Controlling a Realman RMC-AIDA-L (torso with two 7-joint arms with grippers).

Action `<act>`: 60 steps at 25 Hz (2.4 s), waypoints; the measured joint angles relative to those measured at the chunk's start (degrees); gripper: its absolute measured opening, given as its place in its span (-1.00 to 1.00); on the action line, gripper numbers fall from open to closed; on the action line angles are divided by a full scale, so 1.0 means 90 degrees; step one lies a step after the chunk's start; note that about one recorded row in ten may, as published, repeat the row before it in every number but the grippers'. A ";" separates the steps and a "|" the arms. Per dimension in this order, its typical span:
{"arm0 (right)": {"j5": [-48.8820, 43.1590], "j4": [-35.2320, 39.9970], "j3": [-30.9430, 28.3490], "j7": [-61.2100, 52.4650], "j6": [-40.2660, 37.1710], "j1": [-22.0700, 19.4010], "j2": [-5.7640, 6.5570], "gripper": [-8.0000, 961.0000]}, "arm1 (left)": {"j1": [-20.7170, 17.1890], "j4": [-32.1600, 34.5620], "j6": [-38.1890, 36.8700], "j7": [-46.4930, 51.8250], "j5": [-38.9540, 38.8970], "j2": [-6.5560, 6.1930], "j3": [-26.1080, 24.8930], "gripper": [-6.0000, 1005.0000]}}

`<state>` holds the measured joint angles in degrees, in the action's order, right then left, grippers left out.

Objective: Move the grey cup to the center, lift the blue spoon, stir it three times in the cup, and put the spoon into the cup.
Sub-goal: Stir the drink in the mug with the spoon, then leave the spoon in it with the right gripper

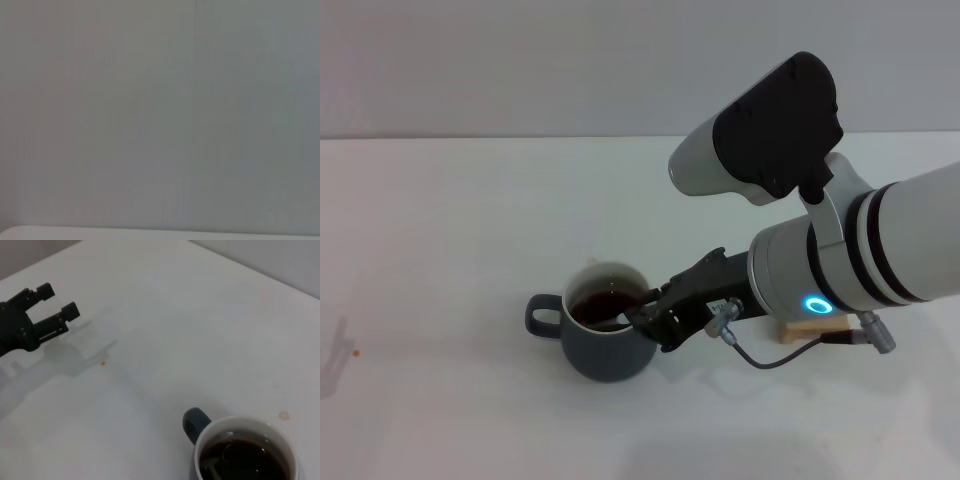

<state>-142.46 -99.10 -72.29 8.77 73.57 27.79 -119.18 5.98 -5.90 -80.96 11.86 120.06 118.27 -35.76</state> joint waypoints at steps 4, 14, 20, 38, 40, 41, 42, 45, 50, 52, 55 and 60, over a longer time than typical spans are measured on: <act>0.0006 0.0124 0.0004 0.0030 -0.0203 0.0082 0.0011 -0.65 | -0.0007 -0.0008 -0.0004 0.0000 0.0000 0.0002 0.0004 0.70; -0.0333 0.0486 -0.0076 0.0190 -0.0399 0.0265 0.0028 -0.65 | -0.0043 -0.0009 -0.0015 0.0000 0.0002 0.0013 0.0013 0.70; -0.0527 0.0411 -0.0115 0.0195 -0.0296 0.0182 0.0030 -0.65 | -0.0048 -0.0009 -0.0004 0.0000 0.0000 0.0013 0.0013 0.70; -0.0098 -0.0006 0.0070 0.0153 -0.0041 0.0007 0.0006 -0.65 | 0.0030 -0.0038 -0.0008 0.0000 0.0000 0.0010 -0.0005 0.70; -0.0109 0.0065 0.0071 0.0170 -0.0139 0.0058 0.0008 -0.65 | 0.0030 -0.0051 -0.0014 0.0000 0.0000 0.0005 -0.0011 0.70; -0.0111 0.0112 0.0070 0.0175 -0.0193 0.0084 0.0010 -0.65 | 0.0030 -0.0051 -0.0014 0.0000 0.0000 0.0005 -0.0011 0.70; -0.0116 0.0207 0.0066 0.0194 -0.0320 0.0140 0.0020 -0.65 | 0.0028 -0.0056 -0.0016 0.0000 0.0000 0.0003 -0.0019 0.70; -0.0117 0.0310 0.0066 0.0275 -0.0467 0.0182 0.0025 -0.65 | 0.0024 -0.0062 -0.0018 0.0000 0.0000 0.0002 -0.0024 0.70; -0.0127 0.0588 -0.0004 0.0448 -0.0717 0.0266 0.0023 -0.65 | 0.0030 -0.0088 -0.0019 0.0000 0.0000 0.0002 -0.0029 0.70; -0.0139 0.0628 -0.0051 0.0458 -0.0721 0.0271 0.0027 -0.65 | 0.0030 -0.0093 -0.0021 0.0000 0.0000 0.0003 -0.0030 0.70; -0.0287 0.0630 -0.0106 0.0470 -0.0642 0.0214 0.0031 -0.65 | 0.0022 -0.0095 -0.0026 0.0000 0.0000 0.0003 -0.0023 0.70; -0.0444 0.0540 -0.0149 0.0439 -0.0435 0.0049 0.0024 -0.65 | -0.0022 -0.0097 -0.0038 0.0000 0.0002 0.0003 -0.0003 0.70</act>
<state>-146.46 -94.24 -73.64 12.72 69.65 28.24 -118.96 5.77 -6.77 -81.30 11.86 120.07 118.30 -35.79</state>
